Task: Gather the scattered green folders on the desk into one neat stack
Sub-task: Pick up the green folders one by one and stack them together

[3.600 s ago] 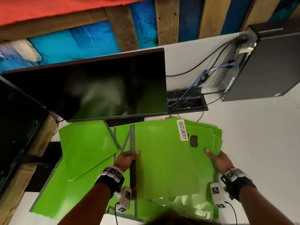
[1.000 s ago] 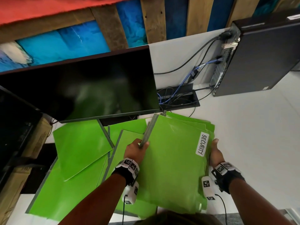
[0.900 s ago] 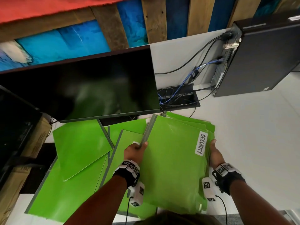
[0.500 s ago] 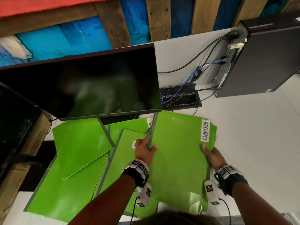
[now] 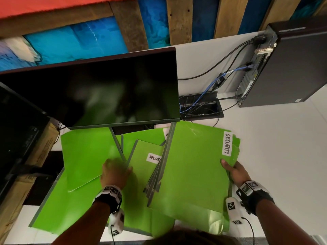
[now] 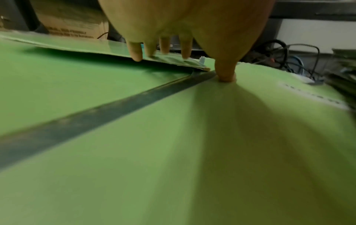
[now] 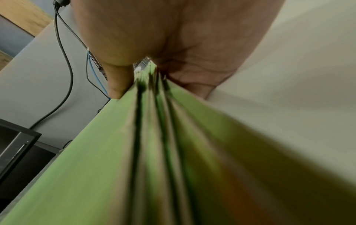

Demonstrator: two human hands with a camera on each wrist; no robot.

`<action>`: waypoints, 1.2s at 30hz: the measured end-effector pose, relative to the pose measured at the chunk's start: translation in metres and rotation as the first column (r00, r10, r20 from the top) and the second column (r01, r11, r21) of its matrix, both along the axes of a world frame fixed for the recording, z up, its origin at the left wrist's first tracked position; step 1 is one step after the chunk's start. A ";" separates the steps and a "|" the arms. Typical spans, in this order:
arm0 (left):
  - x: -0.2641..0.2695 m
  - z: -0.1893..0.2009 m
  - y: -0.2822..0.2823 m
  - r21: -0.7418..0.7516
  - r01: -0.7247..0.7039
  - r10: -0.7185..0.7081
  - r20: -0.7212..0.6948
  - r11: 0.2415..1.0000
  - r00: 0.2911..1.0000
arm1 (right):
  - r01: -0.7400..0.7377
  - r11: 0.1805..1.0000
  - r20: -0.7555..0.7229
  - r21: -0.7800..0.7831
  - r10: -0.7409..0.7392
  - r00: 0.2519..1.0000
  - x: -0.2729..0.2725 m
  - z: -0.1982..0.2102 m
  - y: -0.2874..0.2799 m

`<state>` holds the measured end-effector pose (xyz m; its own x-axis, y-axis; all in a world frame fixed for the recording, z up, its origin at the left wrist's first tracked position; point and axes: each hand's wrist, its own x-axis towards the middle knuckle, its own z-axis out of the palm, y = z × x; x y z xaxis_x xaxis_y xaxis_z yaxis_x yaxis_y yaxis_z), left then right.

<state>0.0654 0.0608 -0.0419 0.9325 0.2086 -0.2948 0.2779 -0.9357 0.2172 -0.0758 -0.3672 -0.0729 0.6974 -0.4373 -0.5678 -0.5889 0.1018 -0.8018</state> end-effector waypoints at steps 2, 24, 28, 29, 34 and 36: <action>-0.004 0.001 0.005 0.016 0.087 -0.086 -0.079 0.996 0.993 | 0.004 1.000 -0.005 -0.005 -0.004 1.000 0.001 -0.001 0.000; 0.059 0.040 -0.006 0.468 0.843 -0.654 -0.555 0.266 0.515 | 0.021 1.000 0.009 0.015 -0.021 1.000 0.005 0.005 0.004; 0.073 0.055 -0.013 0.456 0.889 -0.656 -0.656 0.049 0.373 | 0.015 1.000 0.004 0.023 -0.015 1.000 0.004 0.002 0.002; 0.077 0.060 -0.013 0.446 0.895 -0.664 -0.662 0.023 0.347 | 0.014 1.000 0.000 0.025 -0.014 1.000 0.004 0.001 0.001; 0.099 0.095 0.002 0.360 0.922 -0.743 -0.578 0.140 0.338 | 0.015 0.999 0.015 0.033 -0.015 1.000 0.005 0.009 0.003; 0.110 0.111 0.013 0.320 0.917 -0.781 -0.497 0.239 0.377 | 0.012 0.999 0.012 0.033 -0.013 1.000 0.004 0.011 0.004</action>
